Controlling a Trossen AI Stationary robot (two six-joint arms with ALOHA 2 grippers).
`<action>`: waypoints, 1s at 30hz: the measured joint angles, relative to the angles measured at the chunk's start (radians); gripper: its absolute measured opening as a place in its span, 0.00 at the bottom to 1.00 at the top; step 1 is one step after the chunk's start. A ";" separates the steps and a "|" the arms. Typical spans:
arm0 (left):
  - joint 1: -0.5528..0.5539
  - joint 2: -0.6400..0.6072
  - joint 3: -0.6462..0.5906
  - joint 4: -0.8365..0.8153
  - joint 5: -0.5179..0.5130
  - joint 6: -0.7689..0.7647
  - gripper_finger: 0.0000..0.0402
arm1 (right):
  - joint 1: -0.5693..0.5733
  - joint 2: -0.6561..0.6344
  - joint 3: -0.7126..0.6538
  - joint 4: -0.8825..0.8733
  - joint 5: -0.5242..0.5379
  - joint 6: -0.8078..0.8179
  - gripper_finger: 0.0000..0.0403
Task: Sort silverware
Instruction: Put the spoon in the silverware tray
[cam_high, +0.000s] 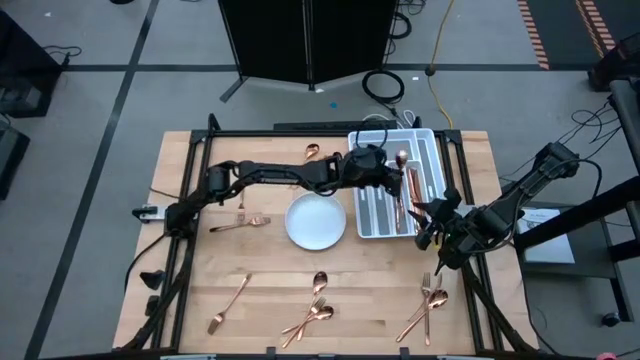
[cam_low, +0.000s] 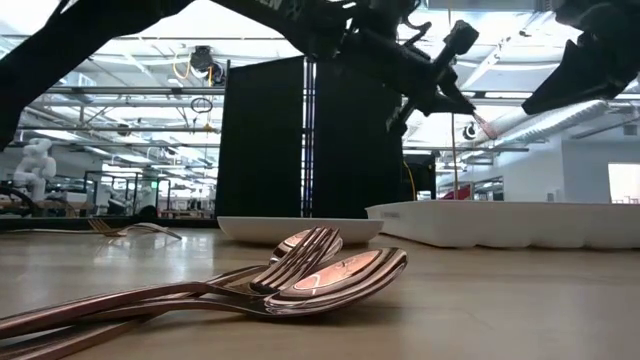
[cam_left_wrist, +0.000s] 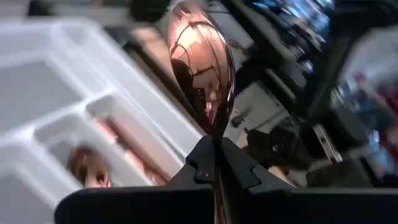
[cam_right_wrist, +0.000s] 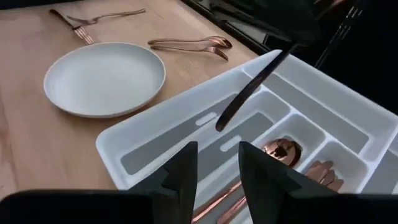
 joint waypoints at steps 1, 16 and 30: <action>0.003 0.000 0.000 0.018 0.030 0.066 0.00 | 0.000 -0.002 0.000 0.000 0.000 -0.010 0.27; -0.022 0.002 -0.140 0.502 0.685 0.482 0.00 | 0.194 -0.277 0.006 0.097 -0.074 -0.297 0.27; -0.019 -0.002 -0.182 0.862 0.725 0.488 0.00 | 0.205 -0.564 0.006 0.443 -0.207 -0.840 0.27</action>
